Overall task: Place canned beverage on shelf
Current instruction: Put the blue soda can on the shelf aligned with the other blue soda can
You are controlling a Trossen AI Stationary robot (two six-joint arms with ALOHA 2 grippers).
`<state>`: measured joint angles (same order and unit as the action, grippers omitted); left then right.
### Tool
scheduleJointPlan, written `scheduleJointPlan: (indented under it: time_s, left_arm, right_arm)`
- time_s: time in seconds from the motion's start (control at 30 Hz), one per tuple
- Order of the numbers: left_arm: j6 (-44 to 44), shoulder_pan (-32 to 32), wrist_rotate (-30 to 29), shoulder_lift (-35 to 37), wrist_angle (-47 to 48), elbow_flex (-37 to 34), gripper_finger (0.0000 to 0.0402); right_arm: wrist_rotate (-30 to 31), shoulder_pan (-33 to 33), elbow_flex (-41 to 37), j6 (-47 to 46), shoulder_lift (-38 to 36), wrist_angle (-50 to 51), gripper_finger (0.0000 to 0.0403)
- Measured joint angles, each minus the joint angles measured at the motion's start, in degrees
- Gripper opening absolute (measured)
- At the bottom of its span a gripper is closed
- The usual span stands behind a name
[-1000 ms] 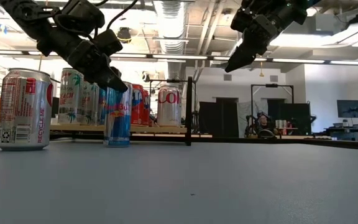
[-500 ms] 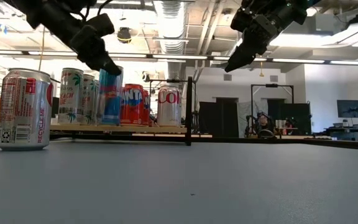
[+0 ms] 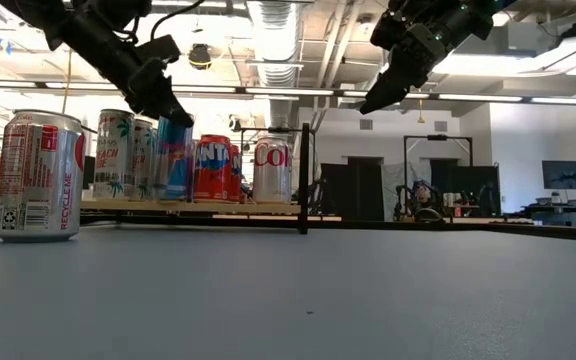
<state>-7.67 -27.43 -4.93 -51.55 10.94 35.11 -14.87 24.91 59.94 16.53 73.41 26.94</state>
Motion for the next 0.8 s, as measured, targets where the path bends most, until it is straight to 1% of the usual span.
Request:
scheduleJointPlan:
  time_s: [0.37, 0.8]
  left_arm:
    - [-0.10, -4.08, 0.66, 0.59, 1.35, 0.00, 0.0225]
    - [1.69, -4.35, 1.64, 0.59, 1.35, 0.00, 0.0226]
  right_arm:
    - [0.00, 0.00, 0.00, 0.00, 0.00, 0.00, 0.0290]
    - [-0.02, 0.00, 0.00, 0.00, 0.00, 0.00, 0.0290]
